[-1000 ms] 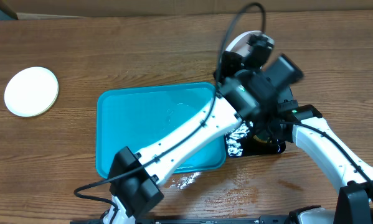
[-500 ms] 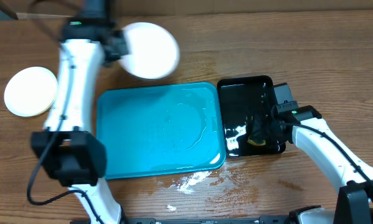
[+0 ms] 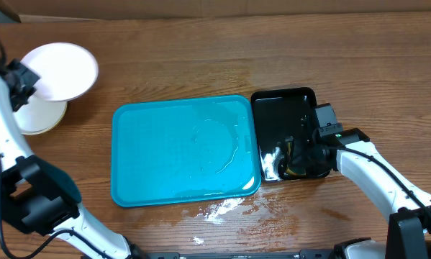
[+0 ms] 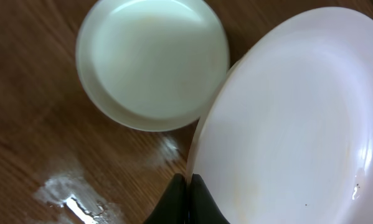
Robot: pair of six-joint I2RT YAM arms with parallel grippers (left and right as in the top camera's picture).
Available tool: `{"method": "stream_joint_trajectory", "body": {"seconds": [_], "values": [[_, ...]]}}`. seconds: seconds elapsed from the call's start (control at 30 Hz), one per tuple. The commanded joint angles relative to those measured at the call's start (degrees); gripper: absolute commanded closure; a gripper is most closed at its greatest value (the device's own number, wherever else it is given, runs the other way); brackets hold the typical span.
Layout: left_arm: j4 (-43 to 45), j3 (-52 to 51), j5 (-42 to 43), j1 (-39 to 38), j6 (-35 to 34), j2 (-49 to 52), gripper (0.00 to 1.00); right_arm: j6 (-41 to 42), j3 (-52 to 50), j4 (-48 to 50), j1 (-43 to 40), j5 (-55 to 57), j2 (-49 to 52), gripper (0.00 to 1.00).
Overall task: Clean dirty plates on tray and stack at the side
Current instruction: 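Carry the white plate left with the left gripper and set it on the stack, then open the left gripper and raise it away from the plate stack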
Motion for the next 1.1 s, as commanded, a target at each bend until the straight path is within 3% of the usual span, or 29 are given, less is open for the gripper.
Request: {"method": "stream_joint_trajectory", "body": {"seconds": [0.0,0.13,0.2,0.63,0.9,0.97,1.03,1.07], "values": [[2.2,-3.4,-5.4,4.2,-1.6,0.6,0.96,-0.1,0.0,0.5,0.3,-0.5,-1.0,0.52],[6.9,-6.4,-6.1,8.3,0.4,1.8,0.96,-0.1,0.0,0.5,0.3,-0.5,-1.0,0.36],[8.7,-7.7,-6.1,9.6,0.3,2.2,0.96,-0.1,0.0,0.5,0.3,-0.5,-1.0,0.33],[17.9,-11.3,-5.9,11.4,0.3,3.2,0.95,-0.1,0.0,1.0,0.3,-0.5,-1.0,0.3],[19.1,-11.3,0.1,11.4,0.4,8.4,0.94,-0.1,0.0,2.2,0.3,-0.5,-1.0,0.3],[19.8,-11.3,0.0,11.4,0.4,8.7,0.84,-0.1,0.0,2.0,0.3,-0.5,-1.0,0.3],[20.0,-11.0,0.1,11.4,0.4,8.5,0.37,-0.2,0.0,2.0,0.3,-0.5,-1.0,0.29],[19.3,-10.5,0.6,11.4,0.5,8.5,0.3,-0.5,0.0,2.0,0.3,-0.5,-1.0,0.27]]}}
